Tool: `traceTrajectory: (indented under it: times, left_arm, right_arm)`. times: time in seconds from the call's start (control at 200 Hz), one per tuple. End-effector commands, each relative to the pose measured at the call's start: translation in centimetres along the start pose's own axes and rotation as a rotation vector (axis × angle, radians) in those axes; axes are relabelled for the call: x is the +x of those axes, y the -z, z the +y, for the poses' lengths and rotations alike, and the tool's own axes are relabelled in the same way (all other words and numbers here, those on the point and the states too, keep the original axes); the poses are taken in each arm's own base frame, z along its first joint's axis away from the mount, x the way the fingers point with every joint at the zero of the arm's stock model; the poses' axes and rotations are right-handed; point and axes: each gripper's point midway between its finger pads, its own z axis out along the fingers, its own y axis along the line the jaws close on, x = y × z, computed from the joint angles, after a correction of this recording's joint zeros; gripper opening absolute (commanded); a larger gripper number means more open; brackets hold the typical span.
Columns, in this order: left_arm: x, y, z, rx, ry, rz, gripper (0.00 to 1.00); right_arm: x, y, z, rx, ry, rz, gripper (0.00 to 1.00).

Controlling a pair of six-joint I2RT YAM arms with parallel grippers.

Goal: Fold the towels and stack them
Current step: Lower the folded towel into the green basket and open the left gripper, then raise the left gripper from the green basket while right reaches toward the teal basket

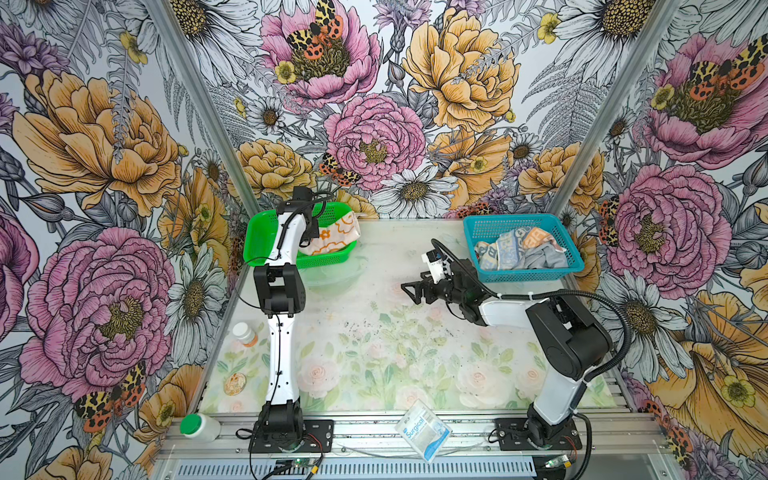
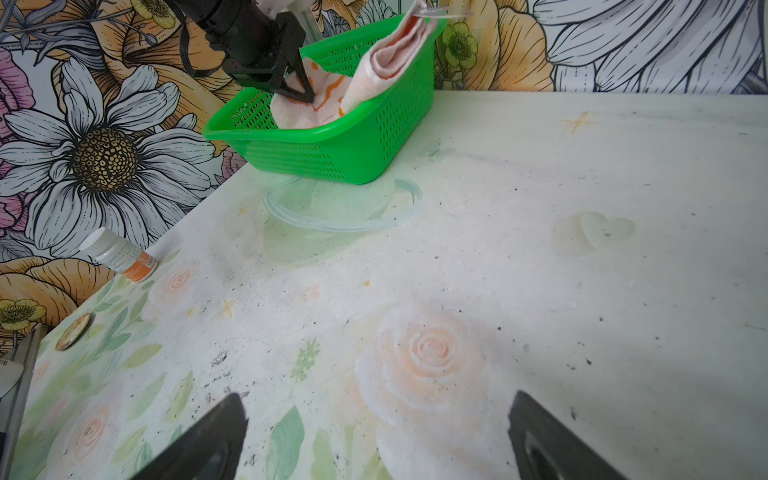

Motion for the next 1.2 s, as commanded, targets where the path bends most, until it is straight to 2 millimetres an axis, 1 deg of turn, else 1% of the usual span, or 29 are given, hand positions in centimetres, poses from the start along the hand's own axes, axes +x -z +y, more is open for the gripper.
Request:
traceTrajectory:
  times: [0.0, 0.22, 0.31, 0.55, 0.66, 0.68, 0.7, 0.745, 0.791, 0.856, 0.926, 0.971, 1.056, 1.101, 1.126, 1.171, 1.196]
  left_arm:
    - [-0.8, -0.1, 2.2, -0.059, 0.035, -0.026, 0.00]
    - [-0.8, -0.3, 4.6, -0.112, 0.071, -0.027, 0.00]
    - [-0.6, -0.4, 5.6, -0.126, 0.095, -0.018, 0.00]
    - [-0.3, -0.6, 6.9, -0.155, 0.111, -0.009, 0.00]
    - [-0.4, -0.5, 8.0, -0.177, 0.138, -0.015, 0.00]
    - [-0.5, -0.4, 8.1, -0.175, 0.141, -0.018, 0.03]
    - [-0.7, -0.3, 8.3, -0.178, 0.144, -0.023, 0.09]
    - [-0.9, -0.1, 8.8, -0.189, 0.152, -0.031, 0.26]
    - [-1.3, 0.4, 9.1, -0.197, 0.157, -0.044, 0.39]
    - [-1.9, 1.4, 9.7, -0.214, 0.165, -0.068, 0.50]
    - [-2.6, 2.7, 9.6, -0.209, 0.176, -0.099, 0.58]
    - [-3.0, 3.7, 9.5, -0.195, 0.183, -0.122, 0.66]
    - [-3.8, 5.6, 8.2, -0.139, 0.185, -0.171, 0.75]
    - [-4.3, 7.0, 7.4, -0.112, 0.185, -0.207, 0.82]
    - [-4.3, 7.5, 6.7, -0.095, 0.180, -0.218, 0.87]
    - [-4.7, 9.2, 5.6, -0.050, 0.181, -0.258, 0.97]
    - [-4.7, 10.1, 4.7, -0.015, 0.174, -0.274, 0.99]
  right_arm:
    - [-0.6, -0.5, 0.2, -0.016, 0.016, -0.010, 0.99]
    - [-0.5, -0.5, 0.2, -0.018, 0.016, -0.009, 1.00]
    - [-0.5, -0.6, 0.2, -0.020, 0.015, -0.007, 0.99]
    - [-0.4, -0.6, 0.2, -0.020, 0.013, -0.003, 0.99]
    - [-0.4, -0.7, 0.1, -0.020, 0.014, -0.003, 0.99]
    - [-0.4, -0.7, 0.1, -0.019, 0.013, -0.002, 0.99]
    - [-0.4, -0.7, 0.1, -0.019, 0.013, -0.001, 0.99]
    - [-0.4, -0.7, 0.1, -0.019, 0.014, -0.001, 0.99]
    - [-0.3, -0.7, 0.1, -0.019, 0.014, -0.001, 0.99]
    - [-0.3, -0.7, 0.1, -0.019, 0.014, 0.001, 0.99]
    - [-0.3, -0.7, 0.1, -0.020, 0.014, 0.002, 1.00]
    - [-0.3, -0.7, 0.1, -0.020, 0.015, 0.001, 0.99]
    - [-0.3, -0.8, 0.1, -0.019, 0.012, 0.004, 0.99]
    - [-0.3, -0.8, 0.1, -0.018, 0.012, 0.004, 0.99]
    - [-0.3, -0.8, 0.1, -0.018, 0.012, 0.004, 0.99]
    - [-0.3, -0.7, 0.0, -0.015, 0.010, 0.003, 0.99]
    - [-0.4, -0.7, 0.0, -0.013, 0.010, 0.001, 0.99]
